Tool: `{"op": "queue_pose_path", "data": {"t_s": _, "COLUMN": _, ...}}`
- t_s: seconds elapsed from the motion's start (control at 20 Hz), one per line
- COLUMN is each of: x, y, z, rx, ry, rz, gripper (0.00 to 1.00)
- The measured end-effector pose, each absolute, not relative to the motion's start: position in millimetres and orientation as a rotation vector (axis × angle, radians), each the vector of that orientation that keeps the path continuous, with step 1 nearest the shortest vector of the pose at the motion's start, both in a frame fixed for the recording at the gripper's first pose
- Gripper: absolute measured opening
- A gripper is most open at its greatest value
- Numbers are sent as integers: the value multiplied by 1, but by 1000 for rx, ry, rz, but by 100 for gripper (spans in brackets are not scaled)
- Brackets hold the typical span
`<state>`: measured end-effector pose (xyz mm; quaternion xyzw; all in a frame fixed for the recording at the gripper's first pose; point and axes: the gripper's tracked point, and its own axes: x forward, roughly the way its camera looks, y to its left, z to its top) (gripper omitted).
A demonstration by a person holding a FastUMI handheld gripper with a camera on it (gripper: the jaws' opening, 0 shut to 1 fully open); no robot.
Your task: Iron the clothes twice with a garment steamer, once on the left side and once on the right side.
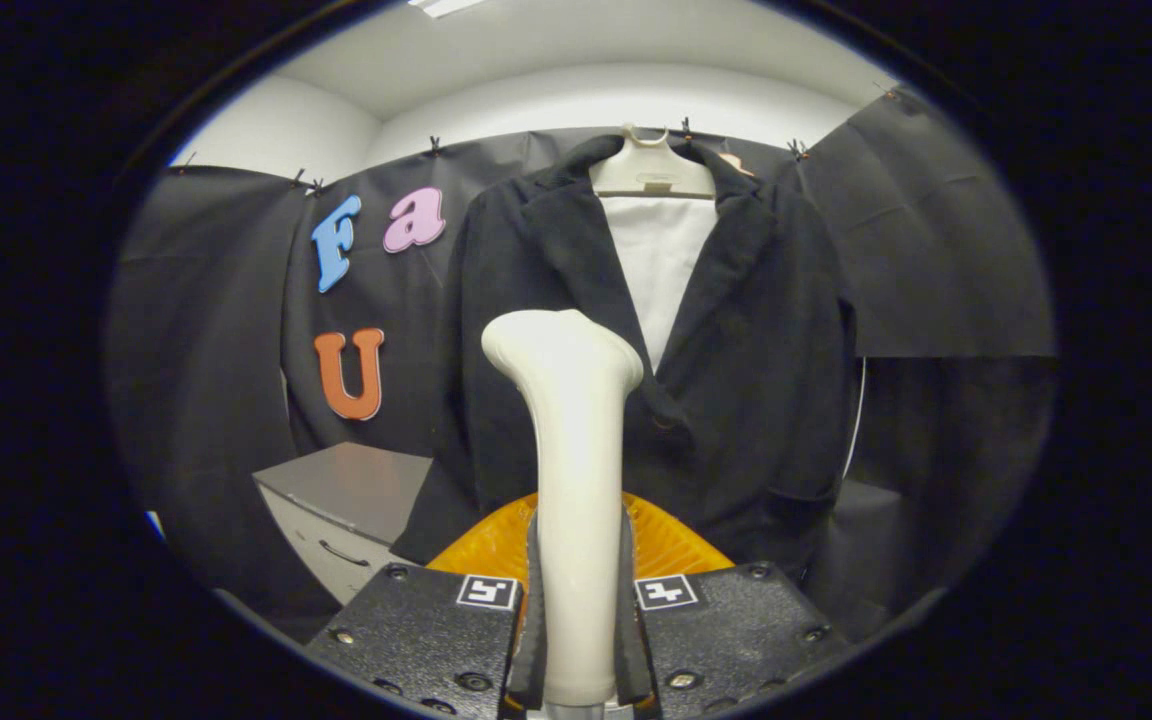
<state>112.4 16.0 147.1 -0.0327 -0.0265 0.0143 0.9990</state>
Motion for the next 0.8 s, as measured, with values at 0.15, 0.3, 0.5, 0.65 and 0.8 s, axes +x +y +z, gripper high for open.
{"op": "queue_pose_path", "data": {"t_s": 0.15, "x": 112, "y": 8, "z": 125, "rx": -73, "ry": -28, "rz": 11, "gripper": 29}}
{"op": "queue_pose_path", "data": {"t_s": 0.3, "x": 110, "y": 4, "z": 96, "rx": -66, "ry": 16, "rz": 3, "gripper": 29}}
{"op": "queue_pose_path", "data": {"t_s": 0.5, "x": 108, "y": -1, "z": 61, "rx": -65, "ry": 72, "rz": -7, "gripper": 29}}
{"op": "queue_pose_path", "data": {"t_s": 0.65, "x": 103, "y": -7, "z": 34, "rx": -66, "ry": 120, "rz": -25, "gripper": 29}}
{"op": "queue_pose_path", "data": {"t_s": 0.8, "x": 98, "y": -9, "z": 7, "rx": -39, "ry": 181, "rz": -29, "gripper": 29}}
